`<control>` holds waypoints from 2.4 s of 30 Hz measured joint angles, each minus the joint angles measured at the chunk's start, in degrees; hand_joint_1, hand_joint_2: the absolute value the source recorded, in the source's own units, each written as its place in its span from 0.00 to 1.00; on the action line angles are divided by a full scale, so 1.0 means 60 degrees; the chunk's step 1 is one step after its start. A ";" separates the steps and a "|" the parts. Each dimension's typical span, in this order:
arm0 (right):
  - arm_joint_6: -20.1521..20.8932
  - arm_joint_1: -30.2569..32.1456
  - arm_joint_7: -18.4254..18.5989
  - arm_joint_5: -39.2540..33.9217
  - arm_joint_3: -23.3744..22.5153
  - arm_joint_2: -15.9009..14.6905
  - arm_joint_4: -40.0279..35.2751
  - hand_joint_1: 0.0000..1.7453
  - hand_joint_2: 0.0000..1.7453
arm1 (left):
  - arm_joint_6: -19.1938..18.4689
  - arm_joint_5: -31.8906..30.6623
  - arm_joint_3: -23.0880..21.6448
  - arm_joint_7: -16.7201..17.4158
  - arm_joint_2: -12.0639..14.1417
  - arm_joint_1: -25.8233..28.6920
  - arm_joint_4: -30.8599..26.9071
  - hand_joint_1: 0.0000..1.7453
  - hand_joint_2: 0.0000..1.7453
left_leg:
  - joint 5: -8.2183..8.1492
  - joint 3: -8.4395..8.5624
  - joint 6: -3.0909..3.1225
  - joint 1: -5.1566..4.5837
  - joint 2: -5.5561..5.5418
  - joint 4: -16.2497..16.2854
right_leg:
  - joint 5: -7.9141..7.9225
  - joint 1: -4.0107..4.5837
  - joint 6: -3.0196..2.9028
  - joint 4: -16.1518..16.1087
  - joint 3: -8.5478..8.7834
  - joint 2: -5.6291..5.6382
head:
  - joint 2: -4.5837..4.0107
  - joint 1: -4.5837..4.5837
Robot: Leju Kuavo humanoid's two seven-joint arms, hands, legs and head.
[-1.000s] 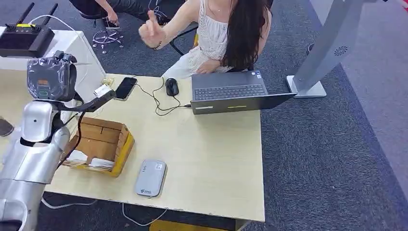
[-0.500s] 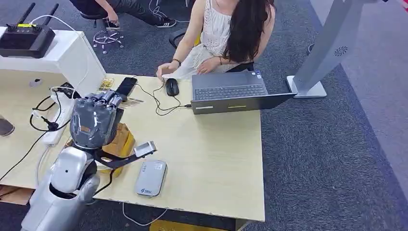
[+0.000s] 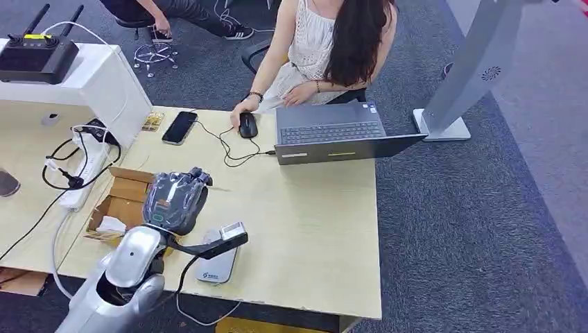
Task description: Pass the card to the sensor for recognition and then transmit it.
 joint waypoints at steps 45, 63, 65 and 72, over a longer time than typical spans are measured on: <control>-0.0219 0.0110 0.0455 0.0506 -0.0645 -0.0004 0.0044 0.00 1.00 | -0.2190 0.0561 -0.0463 0.0255 0.0157 0.0879 0.1304 1.00 1.00 | 0.0001 0.0001 0.0000 0.0001 -0.0005 -0.0002 | 0.0001 0.0000 0.0000 0.0002 0.0004 -0.0008 | 0.0000 -0.0004; 0.0000 -0.0059 0.0722 0.1505 -0.0579 0.0029 0.0055 0.00 1.00 | 0.2897 0.0240 0.1018 0.0255 -0.0342 -0.0179 0.0488 1.00 1.00 | 0.0014 0.0003 -0.0006 0.0002 -0.0013 0.0000 | 0.0009 0.0001 -0.0001 0.0008 0.0000 -0.0012 | 0.0000 -0.0007; 0.0048 -0.0139 0.0842 0.1698 -0.0477 0.0051 0.0055 0.00 1.00 | 0.3093 0.0076 0.1462 0.0182 -0.0288 -0.0714 0.1021 1.00 1.00 | 0.0043 -0.0006 -0.0009 0.0012 -0.0034 -0.0001 | 0.0016 0.0007 -0.0012 0.0013 -0.0002 -0.0035 | 0.0000 -0.0011; 0.0138 -0.0367 0.1049 0.1996 -0.0208 0.0124 0.0055 0.00 1.00 | 0.2735 -0.0489 0.2390 0.0106 -0.0200 -0.2863 0.3597 1.00 1.00 | 0.0069 -0.0015 -0.0035 0.0013 -0.0048 -0.0002 | 0.0038 0.0011 -0.0031 0.0032 -0.0016 -0.0048 | 0.0000 -0.0022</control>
